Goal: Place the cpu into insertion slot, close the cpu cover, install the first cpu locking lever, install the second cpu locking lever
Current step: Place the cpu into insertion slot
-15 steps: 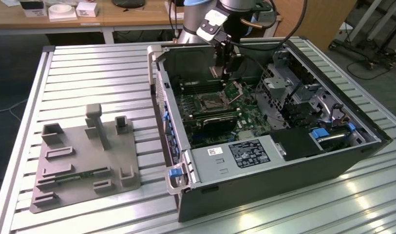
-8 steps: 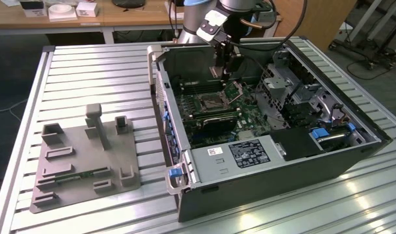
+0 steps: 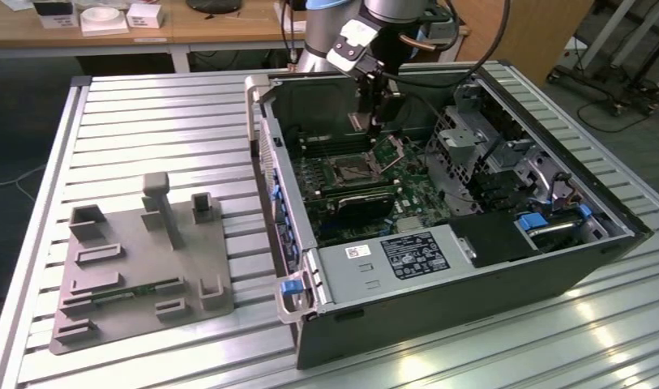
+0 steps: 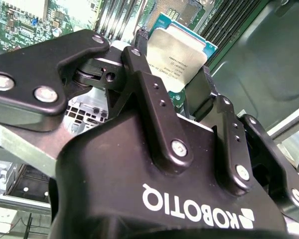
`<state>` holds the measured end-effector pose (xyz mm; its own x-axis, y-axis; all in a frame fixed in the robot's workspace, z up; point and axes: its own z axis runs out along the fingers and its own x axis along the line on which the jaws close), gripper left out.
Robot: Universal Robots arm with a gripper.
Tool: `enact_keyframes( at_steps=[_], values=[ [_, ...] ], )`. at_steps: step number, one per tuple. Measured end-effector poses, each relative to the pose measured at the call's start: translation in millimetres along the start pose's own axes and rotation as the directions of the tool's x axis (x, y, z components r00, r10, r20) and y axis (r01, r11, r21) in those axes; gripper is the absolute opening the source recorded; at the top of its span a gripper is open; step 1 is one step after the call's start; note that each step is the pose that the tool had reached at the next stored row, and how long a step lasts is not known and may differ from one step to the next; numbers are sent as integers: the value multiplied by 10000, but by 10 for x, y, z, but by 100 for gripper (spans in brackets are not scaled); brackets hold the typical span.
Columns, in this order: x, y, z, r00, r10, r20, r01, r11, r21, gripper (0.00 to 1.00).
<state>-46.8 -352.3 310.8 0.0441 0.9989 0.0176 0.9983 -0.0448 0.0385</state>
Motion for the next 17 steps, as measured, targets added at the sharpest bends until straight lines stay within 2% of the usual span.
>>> enact_keyframes(
  at_steps=[17],
  values=[
    [-2, -4, 97, 10000, 0, -1, 0, 10000, 0, 54]
  ],
)
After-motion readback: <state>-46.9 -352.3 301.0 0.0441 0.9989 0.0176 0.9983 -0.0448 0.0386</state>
